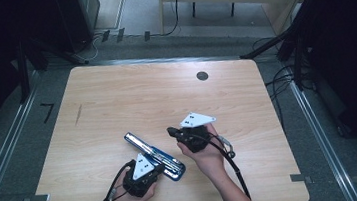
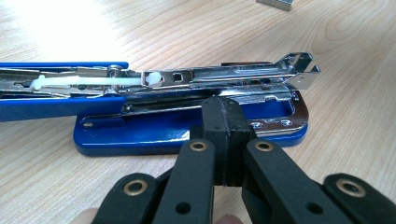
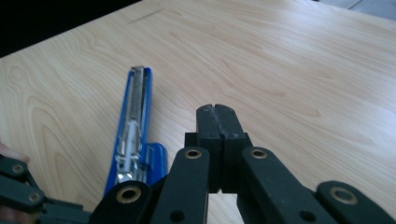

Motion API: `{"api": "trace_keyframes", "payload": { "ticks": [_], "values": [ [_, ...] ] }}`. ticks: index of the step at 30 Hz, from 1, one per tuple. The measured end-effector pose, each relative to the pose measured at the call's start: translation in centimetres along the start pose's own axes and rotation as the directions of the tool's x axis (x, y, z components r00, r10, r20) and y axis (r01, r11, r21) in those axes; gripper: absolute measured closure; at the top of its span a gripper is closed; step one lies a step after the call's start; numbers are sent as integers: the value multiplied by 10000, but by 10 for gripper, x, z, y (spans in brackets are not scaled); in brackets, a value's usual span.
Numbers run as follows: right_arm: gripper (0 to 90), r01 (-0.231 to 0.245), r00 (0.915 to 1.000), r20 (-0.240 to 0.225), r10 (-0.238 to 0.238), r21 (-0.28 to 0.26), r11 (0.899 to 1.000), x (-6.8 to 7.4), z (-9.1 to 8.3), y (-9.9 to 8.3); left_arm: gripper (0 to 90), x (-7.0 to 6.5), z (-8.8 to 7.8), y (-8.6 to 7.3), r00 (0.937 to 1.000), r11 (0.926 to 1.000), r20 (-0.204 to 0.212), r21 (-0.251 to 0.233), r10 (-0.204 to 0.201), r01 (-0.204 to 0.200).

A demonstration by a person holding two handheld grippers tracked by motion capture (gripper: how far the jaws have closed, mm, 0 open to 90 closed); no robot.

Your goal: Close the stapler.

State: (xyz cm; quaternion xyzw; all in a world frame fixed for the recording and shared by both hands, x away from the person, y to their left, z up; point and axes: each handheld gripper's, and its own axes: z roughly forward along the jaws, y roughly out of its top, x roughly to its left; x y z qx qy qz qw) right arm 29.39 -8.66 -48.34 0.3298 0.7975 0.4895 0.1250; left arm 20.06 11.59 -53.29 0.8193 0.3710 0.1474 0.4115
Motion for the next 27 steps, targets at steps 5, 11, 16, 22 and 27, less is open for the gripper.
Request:
{"api": "trace_keyframes", "payload": {
  "ticks": [5, 11, 16, 22, 27],
  "values": [
    [900, -175, 9995, 264, 173, 83, 9998, -11, -9, -11, 900, 0, 0, 0, 10000, 10000, -5, 7, 16, -16],
    [900, -365, 9978, 553, 355, 168, 9992, -24, -19, -24, 900, 0, 0, 0, 10000, 10000, -4, -14, 3, -3],
    [900, -579, 9945, 883, 564, 145, 9982, -37, -29, -35, 900, 0, 0, 0, 10000, 10000, -5, -12, 5, -5],
    [900, -848, 9896, 1189, 815, 233, 9961, -48, -40, -49, 900, 0, 0, 0, 10000, 10000, -3, 1, 12, -12],
    [900, -991, 9860, 1384, 931, 372, 9944, -54, -47, -62, 900, 0, 0, 0, 10000, 10000, 4, 9, 16, -16]
  ]
}}
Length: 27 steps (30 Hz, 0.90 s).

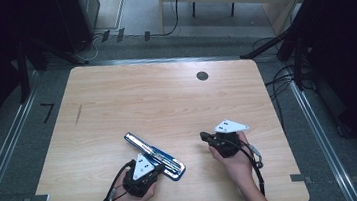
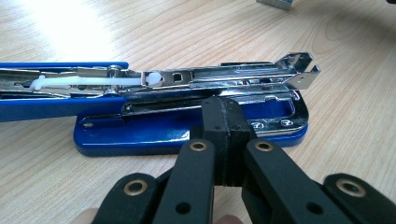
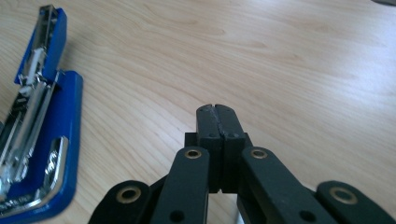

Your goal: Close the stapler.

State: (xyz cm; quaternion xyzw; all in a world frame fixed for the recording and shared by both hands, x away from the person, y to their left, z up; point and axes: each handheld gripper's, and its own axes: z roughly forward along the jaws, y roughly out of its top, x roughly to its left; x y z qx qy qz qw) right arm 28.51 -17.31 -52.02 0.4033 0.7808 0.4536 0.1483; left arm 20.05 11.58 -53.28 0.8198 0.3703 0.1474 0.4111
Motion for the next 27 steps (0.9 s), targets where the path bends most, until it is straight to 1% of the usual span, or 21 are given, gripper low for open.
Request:
{"api": "trace_keyframes", "payload": {
  "ticks": [2, 5, 8, 9, 10, 11, 12, 14, 15, 16, 17, 21, 22, 25, 27],
  "values": [
    [900, -46, 10000, 50, 46, 64, 10000, -2, -2, -3, 900, 0, 0, 0, 10000, 10000, -2, 2, -2, 2],
    [900, -236, 9994, 257, 233, 135, 9996, -6, -8, -11, 900, 0, 0, 0, 10000, 10000, 2, 1, 5, -5],
    [900, -315, 9991, 293, 310, 158, 9994, -9, -10, -16, 900, 0, 0, 0, 10000, 10000, -14, 11, 5, -5],
    [845, -501, 9984, 266, 494, 258, 9984, -11, -12, -19, 900, 0, 0, 0, 10000, 10000, -15, 16, 14, -14],
    [845, -501, 9984, 266, 494, 258, 9984, -11, -12, -19, 900, 0, 0, 0, 10000, 10000, -15, 16, 14, -14],
    [816, -543, 9979, 369, 531, 317, 9980, -11, -13, -22, 900, 0, 0, 0, 10000, 10000, -1, -1, 5, -5],
    [813, -552, 9975, 453, 535, 371, 9978, -10, -14, -23, 900, 0, 0, 0, 10000, 10000, 0, 5, 9, -9],
    [805, -509, 9976, 482, 489, 404, 9979, -10, -15, -24, 900, 0, 0, 0, 10000, 10000, 1, -1, 2, -2],
    [777, -508, 9966, 678, 476, 461, 9976, -8, -17, -27, 900, 0, 0, 0, 10000, 10000, -4, -11, -12, 12],
    [777, -508, 9966, 678, 476, 461, 9976, -8, -17, -27, 900, 0, 0, 0, 10000, 10000, -4, -11, -12, 12],
    [762, -595, 9953, 792, 557, 475, 9971, -6, -19, -29, 900, 0, 0, 0, 10000, 10000, -8, -2, -11, 11],
    [749, -700, 9946, 807, 659, 500, 9963, -4, -21, -32, 900, 1, 0, 0, 10000, 10000, 64, 4, -46, 46],
    [729, -641, 9942, 903, 588, 571, 9963, -2, -21, -32, 900, 2, 0, 0, 9999, 10000, 95, 15, -66, 66],
    [717, -687, 9920, 1101, 616, 625, 9957, -1, -22, -32, 900, 2, 0, 0, 9999, 10000, 107, 5, -78, 78],
    [710, -711, 9912, 1171, 619, 761, 9946, -1, -21, -33, 900, 3, 0, 0, 9997, 9999, 204, 10, -119, 119]
  ]
}}
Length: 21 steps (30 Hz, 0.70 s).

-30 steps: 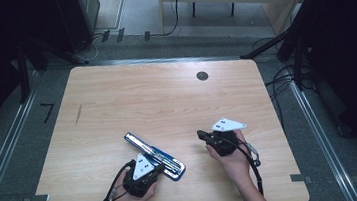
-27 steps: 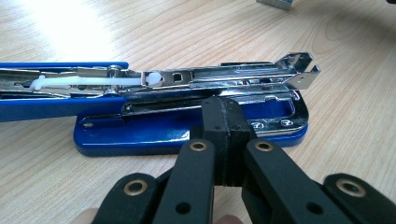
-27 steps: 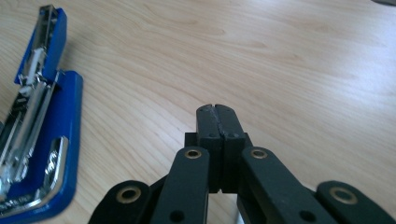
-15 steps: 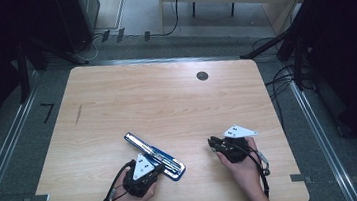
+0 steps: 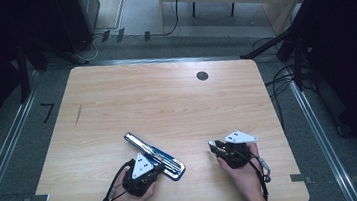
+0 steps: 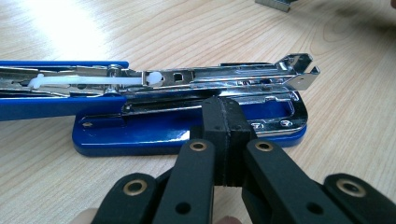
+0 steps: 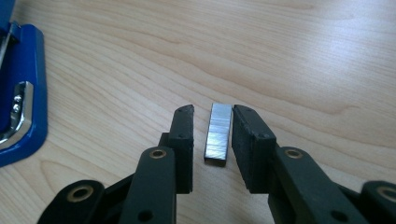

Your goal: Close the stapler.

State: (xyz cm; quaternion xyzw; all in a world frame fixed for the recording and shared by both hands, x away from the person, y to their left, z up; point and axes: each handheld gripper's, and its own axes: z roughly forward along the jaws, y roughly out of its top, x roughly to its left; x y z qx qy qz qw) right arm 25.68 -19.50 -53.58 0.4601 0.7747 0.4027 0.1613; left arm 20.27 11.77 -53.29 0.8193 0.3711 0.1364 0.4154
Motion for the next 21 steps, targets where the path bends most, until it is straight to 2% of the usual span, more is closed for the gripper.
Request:
{"api": "trace_keyframes", "payload": {
  "ticks": [6, 10, 14, 21],
  "values": [
    [705, 147, 9998, 164, -150, 156, 9998, 2, 5, -1, 900, -1, 0, 0, 9999, 10000, -92, 9, 91, -91],
    [741, 282, 9992, 281, -293, 376, 9989, 2, 8, -3, 900, -1, 0, 0, 9999, 9999, -88, 15, 133, -133],
    [782, 303, 9988, 382, -316, 332, 9990, 2, 8, -3, 900, 0, 0, 0, 10000, 10000, 25, 4, 71, -71],
    [801, 128, 9997, 191, -132, 244, 9996, -1, 8, -4, 900, 0, 0, 0, 10000, 10000, 0, 10, 79, -79]
  ]
}}
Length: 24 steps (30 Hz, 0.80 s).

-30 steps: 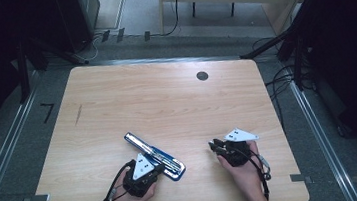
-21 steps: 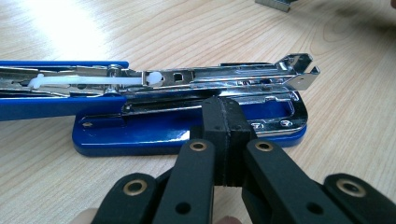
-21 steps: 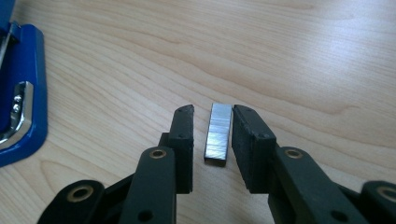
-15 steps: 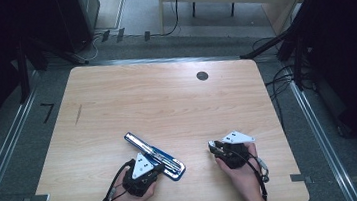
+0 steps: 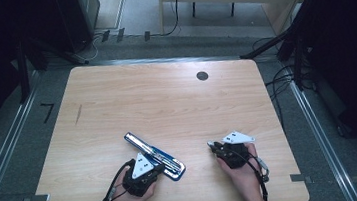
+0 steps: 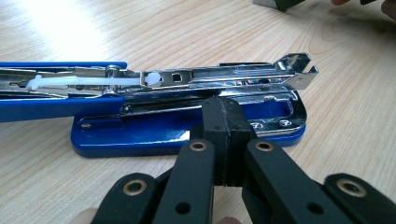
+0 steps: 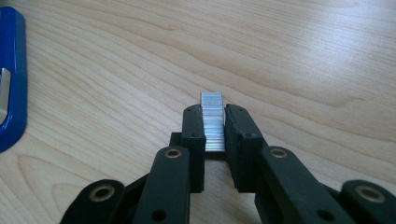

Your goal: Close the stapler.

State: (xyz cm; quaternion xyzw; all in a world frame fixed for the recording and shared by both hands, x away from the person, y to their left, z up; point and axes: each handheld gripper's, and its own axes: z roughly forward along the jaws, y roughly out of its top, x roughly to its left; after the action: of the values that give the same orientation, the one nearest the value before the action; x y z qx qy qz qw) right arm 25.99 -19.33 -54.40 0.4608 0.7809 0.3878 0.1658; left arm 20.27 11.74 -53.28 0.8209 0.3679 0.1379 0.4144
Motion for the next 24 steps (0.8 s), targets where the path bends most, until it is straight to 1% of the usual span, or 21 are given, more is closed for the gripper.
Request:
{"api": "trace_keyframes", "payload": {
  "ticks": [3, 7, 8, 12, 14, 16, 21, 24],
  "values": [
    [801, -20, 10000, -60, 20, -17, 10000, 0, -1, 0, 900, 0, 0, 0, 10000, 10000, -11, -3, -6, 6],
    [801, 53, 10000, -10, -53, -127, 9999, 1, -3, 2, 900, 0, 0, 0, 10000, 10000, 11, -5, -1, 1],
    [801, 92, 10000, -30, -92, -205, 9997, 1, -5, 3, 900, 0, 0, 0, 10000, 10000, 12, 1, -15, 15],
    [801, 121, 9999, -102, -123, -247, 9996, 2, -6, 3, 900, 0, 0, 0, 10000, 10000, 9, -1, -14, 14],
    [801, 269, 9994, -189, -274, -272, 9993, 5, -8, 5, 900, 0, 0, 0, 10000, 10000, 13, 1, -2, 2],
    [801, 292, 9994, -193, -298, -278, 9992, 6, -9, 6, 900, 0, 0, 0, 10000, 10000, 10, 1, -13, 13],
    [801, 678, 9971, -332, -691, -384, 9970, 15, -13, 11, 900, 0, 0, 0, 10000, 10000, 9, 2, 1, -1],
    [801, 658, 9966, -465, -679, -468, 9967, 20, -15, 13, 900, 0, 0, 0, 10000, 10000, 13, 1, 1, -1]
  ]
}}
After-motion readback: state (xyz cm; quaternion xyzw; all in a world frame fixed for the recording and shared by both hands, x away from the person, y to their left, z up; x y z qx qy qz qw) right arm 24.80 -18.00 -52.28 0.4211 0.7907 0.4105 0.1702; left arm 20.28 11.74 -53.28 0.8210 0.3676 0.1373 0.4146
